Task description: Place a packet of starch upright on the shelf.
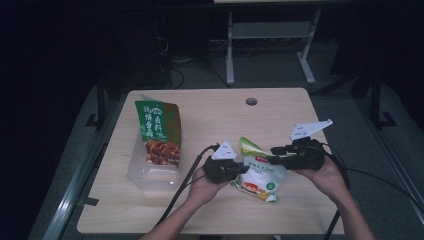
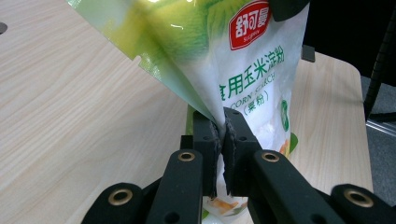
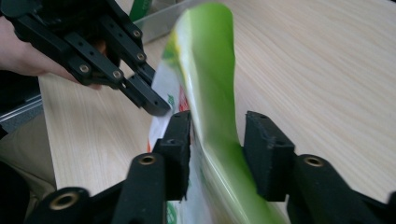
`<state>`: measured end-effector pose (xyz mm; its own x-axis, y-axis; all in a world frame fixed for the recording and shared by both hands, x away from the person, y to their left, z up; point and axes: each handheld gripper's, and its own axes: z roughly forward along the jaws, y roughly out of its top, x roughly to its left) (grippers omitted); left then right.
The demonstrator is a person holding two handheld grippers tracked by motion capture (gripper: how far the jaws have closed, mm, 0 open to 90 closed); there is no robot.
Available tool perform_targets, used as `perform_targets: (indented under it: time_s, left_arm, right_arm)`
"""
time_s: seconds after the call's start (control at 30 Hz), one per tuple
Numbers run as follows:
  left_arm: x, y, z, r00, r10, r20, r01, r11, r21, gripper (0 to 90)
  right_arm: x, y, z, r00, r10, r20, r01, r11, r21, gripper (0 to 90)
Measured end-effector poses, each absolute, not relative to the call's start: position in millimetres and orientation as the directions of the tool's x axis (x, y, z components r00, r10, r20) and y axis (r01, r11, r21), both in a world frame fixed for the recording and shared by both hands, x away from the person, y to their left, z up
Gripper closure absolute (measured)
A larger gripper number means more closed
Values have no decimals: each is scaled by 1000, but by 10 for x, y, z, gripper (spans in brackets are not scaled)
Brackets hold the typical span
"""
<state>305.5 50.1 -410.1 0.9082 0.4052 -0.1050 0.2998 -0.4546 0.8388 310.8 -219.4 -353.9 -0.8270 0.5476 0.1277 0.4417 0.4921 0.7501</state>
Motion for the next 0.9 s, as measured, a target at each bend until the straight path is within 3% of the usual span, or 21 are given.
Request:
perform_targets:
  time_s: [0.17, 0.27, 0.5, 0.7, 0.83, 0.9]
  left_arm:
    - [3047, 501, -4100, 908, 406, -102, 299, -456, 838, 852]
    - [3039, 506, -4101, 906, 409, -109, 305, -453, 838, 852]
    - [3038, 507, -4102, 906, 410, -107, 305, -454, 837, 853]
    - [3034, 506, -4098, 905, 413, -103, 304, -459, 835, 853]
    - [3029, 505, -4095, 904, 415, -105, 307, -458, 834, 853]
    - [3025, 507, -4094, 904, 415, -102, 305, -461, 834, 853]
  right_arm:
    - [3085, -2270, -3572, -810, 570, 139, 462, 474, 750, 499]
    - [3061, -2335, -3614, -784, 604, 145, 493, 463, 737, 408]
    - [2985, -2472, -3694, -752, 634, 181, 535, 427, 729, 399]
    - [2930, -2513, -3779, -756, 619, 213, 547, 420, 724, 424]
    - [2910, -2445, -3832, -776, 594, 212, 536, 443, 719, 488]
    - [2914, -2397, -3872, -792, 572, 215, 525, 458, 717, 577]
